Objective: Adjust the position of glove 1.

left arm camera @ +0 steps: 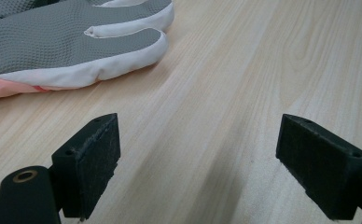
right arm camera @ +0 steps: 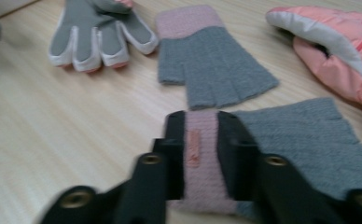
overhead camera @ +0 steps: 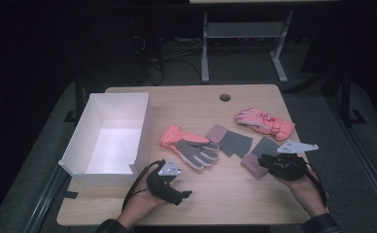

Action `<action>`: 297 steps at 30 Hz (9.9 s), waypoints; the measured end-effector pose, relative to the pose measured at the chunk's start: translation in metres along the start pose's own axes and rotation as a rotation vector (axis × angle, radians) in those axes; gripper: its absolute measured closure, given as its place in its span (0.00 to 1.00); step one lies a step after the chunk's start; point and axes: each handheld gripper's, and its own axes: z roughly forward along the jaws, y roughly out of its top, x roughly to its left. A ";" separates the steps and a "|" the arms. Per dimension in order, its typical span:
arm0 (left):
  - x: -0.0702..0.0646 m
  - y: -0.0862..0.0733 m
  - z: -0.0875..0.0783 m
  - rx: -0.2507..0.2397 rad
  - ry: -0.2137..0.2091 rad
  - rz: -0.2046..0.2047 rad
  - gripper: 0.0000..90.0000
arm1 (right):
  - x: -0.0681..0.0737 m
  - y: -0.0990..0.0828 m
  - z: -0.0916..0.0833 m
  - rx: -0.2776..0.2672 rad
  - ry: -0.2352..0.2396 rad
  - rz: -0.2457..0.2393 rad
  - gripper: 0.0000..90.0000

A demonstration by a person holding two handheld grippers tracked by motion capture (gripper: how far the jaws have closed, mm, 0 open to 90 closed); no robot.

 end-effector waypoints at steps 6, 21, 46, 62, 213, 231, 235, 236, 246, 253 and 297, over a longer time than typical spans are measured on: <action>0.000 0.000 0.000 -0.005 -0.011 -0.006 0.15 | -0.011 0.008 0.012 0.004 0.002 -0.008 1.00; -0.001 -0.001 0.000 -0.008 -0.006 -0.003 0.15 | -0.027 0.001 0.050 0.128 -0.026 -0.002 1.00; -0.002 -0.002 -0.001 0.002 -0.014 -0.006 0.15 | 0.009 -0.013 0.033 0.169 0.066 -0.012 1.00; -0.003 -0.003 0.001 0.014 -0.018 -0.010 0.15 | 0.033 -0.029 0.012 0.192 0.122 -0.031 1.00; -0.002 -0.005 0.001 0.012 -0.020 -0.033 0.15 | -0.007 0.001 0.052 0.220 -0.019 -0.002 1.00; -0.002 -0.006 0.001 0.014 -0.022 -0.044 0.15 | -0.023 -0.036 0.002 0.243 -0.043 0.029 1.00; -0.002 -0.006 0.000 0.014 -0.021 -0.043 0.15 | -0.035 -0.040 -0.007 0.247 -0.078 0.057 1.00; -0.002 -0.006 0.001 0.015 -0.021 -0.042 0.15 | -0.037 -0.041 -0.007 0.238 -0.083 0.065 1.00; -0.001 -0.006 0.000 0.010 -0.019 -0.047 0.15 | -0.034 -0.012 0.002 0.144 -0.039 0.065 1.00; -0.001 -0.007 -0.001 0.012 -0.017 -0.042 0.15 | -0.027 0.026 0.049 0.147 -0.031 0.037 1.00; -0.003 -0.007 -0.002 0.010 -0.023 -0.035 0.15 | 0.015 -0.023 0.008 0.241 0.043 0.038 1.00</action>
